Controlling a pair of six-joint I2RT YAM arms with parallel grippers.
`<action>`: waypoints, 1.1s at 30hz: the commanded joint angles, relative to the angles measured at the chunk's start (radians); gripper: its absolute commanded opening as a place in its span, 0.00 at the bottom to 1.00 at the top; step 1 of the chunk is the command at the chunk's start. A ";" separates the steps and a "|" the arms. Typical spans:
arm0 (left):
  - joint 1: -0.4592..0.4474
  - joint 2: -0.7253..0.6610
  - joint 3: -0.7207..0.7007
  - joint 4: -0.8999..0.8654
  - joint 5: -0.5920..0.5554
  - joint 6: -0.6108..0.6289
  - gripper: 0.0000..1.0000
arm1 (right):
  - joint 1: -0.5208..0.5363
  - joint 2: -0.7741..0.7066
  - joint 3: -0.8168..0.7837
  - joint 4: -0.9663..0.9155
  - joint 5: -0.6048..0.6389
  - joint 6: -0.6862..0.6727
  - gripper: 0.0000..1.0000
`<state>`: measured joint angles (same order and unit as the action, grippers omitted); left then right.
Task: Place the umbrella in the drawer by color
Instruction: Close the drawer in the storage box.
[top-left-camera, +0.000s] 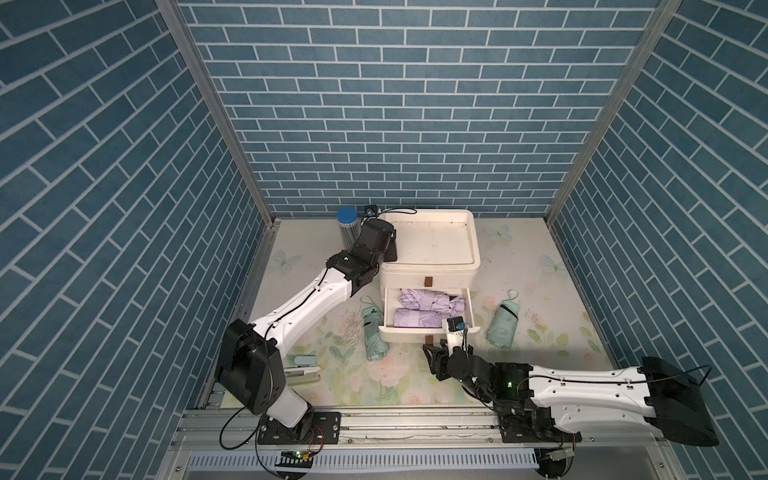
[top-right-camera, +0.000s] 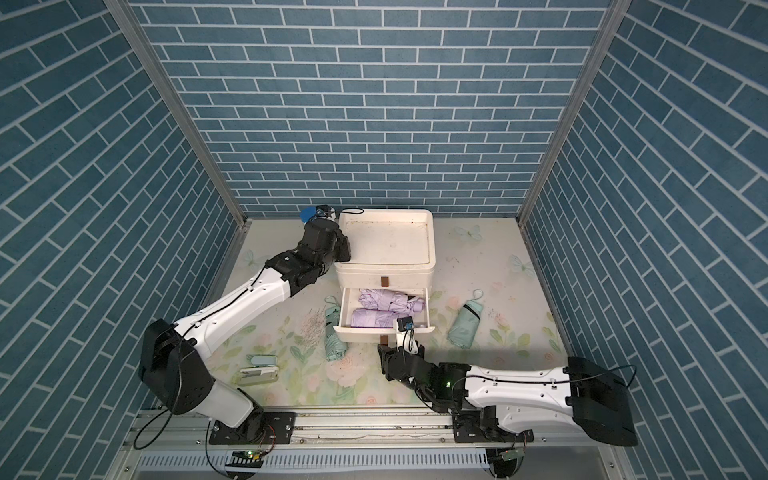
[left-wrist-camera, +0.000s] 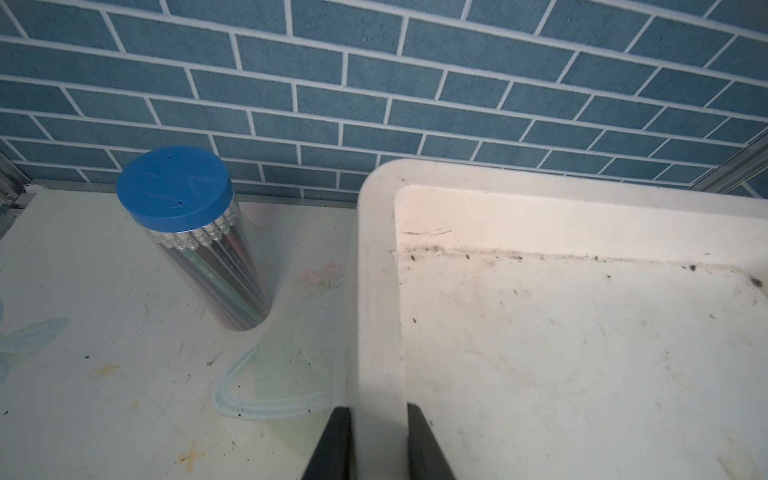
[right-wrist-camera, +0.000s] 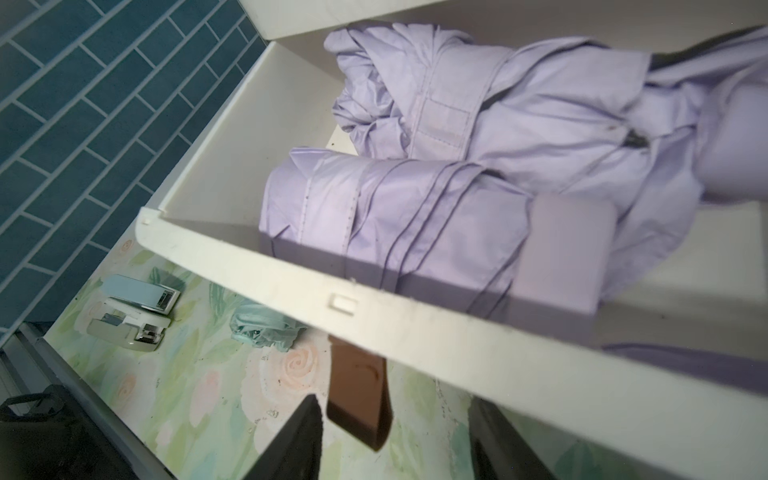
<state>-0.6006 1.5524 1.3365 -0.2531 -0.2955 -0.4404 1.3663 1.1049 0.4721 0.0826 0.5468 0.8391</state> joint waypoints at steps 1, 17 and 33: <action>-0.028 0.009 -0.013 -0.006 0.067 -0.030 0.06 | -0.021 0.026 0.067 0.012 0.074 -0.062 0.57; -0.051 0.012 -0.043 -0.026 0.049 -0.159 0.00 | -0.200 0.021 0.077 0.035 -0.014 -0.108 0.52; -0.064 0.012 -0.056 -0.028 0.108 -0.111 0.00 | -0.233 0.124 0.183 0.162 -0.092 -0.218 0.31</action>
<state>-0.6174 1.5551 1.3239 -0.2405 -0.3756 -0.5434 1.1687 1.2221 0.5694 0.0471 0.4065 0.7067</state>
